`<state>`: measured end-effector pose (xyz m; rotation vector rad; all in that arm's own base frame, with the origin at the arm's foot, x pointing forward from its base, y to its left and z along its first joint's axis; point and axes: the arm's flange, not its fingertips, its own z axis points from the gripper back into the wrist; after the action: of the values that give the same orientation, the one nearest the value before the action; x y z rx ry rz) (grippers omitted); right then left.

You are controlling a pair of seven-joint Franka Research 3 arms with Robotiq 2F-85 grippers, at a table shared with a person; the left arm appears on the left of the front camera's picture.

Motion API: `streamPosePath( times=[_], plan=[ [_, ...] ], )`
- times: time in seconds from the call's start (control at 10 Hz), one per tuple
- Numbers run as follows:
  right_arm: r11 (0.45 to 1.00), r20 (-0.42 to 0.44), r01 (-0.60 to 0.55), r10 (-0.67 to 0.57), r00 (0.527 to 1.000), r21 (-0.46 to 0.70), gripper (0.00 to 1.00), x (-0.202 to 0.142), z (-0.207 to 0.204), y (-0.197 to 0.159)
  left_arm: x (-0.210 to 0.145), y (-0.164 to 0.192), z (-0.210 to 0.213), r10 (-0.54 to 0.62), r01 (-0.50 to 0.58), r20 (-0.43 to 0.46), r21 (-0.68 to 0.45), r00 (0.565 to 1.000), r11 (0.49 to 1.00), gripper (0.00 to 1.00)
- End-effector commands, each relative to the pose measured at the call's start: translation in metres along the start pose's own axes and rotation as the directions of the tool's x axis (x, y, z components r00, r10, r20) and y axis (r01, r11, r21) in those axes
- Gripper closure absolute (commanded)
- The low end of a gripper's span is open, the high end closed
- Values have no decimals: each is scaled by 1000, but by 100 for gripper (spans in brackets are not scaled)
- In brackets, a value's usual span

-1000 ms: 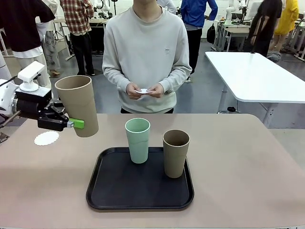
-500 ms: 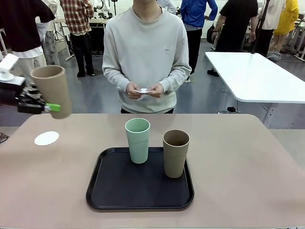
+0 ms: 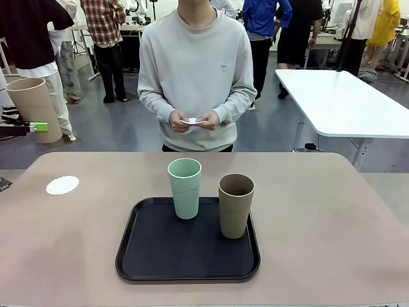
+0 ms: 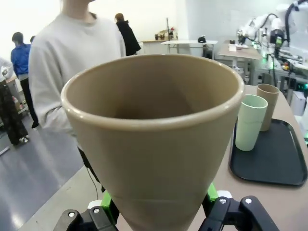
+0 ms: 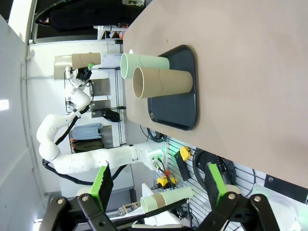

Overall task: Place coasters on the table and set cups on them.
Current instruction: Pick up one Reusable plastic cup and place it on a coaster set by the human.

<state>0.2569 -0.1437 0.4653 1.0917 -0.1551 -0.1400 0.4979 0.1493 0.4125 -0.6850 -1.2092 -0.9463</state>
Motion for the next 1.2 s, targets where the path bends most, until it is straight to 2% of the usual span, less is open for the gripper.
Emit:
streamPosePath(
  times=[0.0, 0.5, 0.7, 0.8, 1.1],
  plan=[
    [1000, 0, -6, 6, 1000, 16, 0, 1, 0, 0, 2, 10, 6, 30, -30, 29, 27, 999, 999, 18],
    [1000, 0, -6, 6, 1000, 16, 0, 1, 0, 0, -4, 10, 0, 16, -15, -22, 46, 1000, 999, 18],
    [1000, 0, -6, 6, 1000, 16, 0, 1, 0, 0, 1, 1, 0, 32, -29, -27, 111, 999, 993, 18],
    [1000, 0, -6, 6, 1000, 16, 0, 1, 0, 0, -8, 9, 4, 12, -11, -26, 40, 1000, 999, 18],
    [1000, 0, -6, 6, 1000, 16, 0, 1, 0, 0, -8, 9, 4, 12, -11, -26, 40, 1000, 999, 18]
  ],
)
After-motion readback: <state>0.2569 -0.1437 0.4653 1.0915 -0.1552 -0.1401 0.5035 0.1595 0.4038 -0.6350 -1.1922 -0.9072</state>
